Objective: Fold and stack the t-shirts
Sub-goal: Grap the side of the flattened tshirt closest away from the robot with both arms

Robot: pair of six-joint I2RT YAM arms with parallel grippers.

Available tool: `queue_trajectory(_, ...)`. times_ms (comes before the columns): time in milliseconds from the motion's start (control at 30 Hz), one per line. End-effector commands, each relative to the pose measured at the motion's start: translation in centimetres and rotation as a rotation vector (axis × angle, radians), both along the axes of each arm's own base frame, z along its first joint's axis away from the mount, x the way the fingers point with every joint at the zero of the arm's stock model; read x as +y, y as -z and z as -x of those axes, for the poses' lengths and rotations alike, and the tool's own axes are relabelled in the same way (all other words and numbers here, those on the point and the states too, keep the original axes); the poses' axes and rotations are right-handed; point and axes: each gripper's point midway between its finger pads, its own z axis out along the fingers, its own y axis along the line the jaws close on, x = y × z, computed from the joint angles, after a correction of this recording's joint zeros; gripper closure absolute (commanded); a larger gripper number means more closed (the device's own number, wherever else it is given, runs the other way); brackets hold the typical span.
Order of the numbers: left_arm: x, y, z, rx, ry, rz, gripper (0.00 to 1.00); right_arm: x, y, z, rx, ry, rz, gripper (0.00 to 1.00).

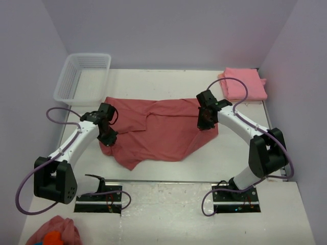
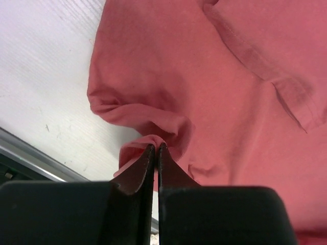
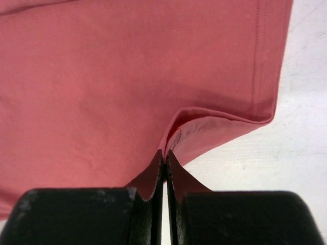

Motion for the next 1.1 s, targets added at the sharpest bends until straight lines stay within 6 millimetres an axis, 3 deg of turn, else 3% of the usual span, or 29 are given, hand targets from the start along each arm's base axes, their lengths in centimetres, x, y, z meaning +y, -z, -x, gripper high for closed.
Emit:
queue_trajectory(0,0.6,-2.4,0.2,-0.034,-0.041,-0.013,1.00,-1.2,-2.0,-1.0,-0.063,0.063,0.043,1.00)
queue_trajectory(233,0.9,-4.3,1.5,-0.057,-0.078,-0.002,1.00,-2.4,-3.3,0.0,-0.081,0.087,0.072,1.00)
queue_trajectory(633,1.5,-8.5,3.3,-0.146,-0.164,0.021,1.00,-5.7,-4.0,4.5,-0.070,0.130,0.124,1.00)
queue_trajectory(1067,2.3,-9.8,3.7,-0.217,-0.150,0.001,1.00,-8.9,-3.8,7.6,-0.071,0.213,0.178,1.00)
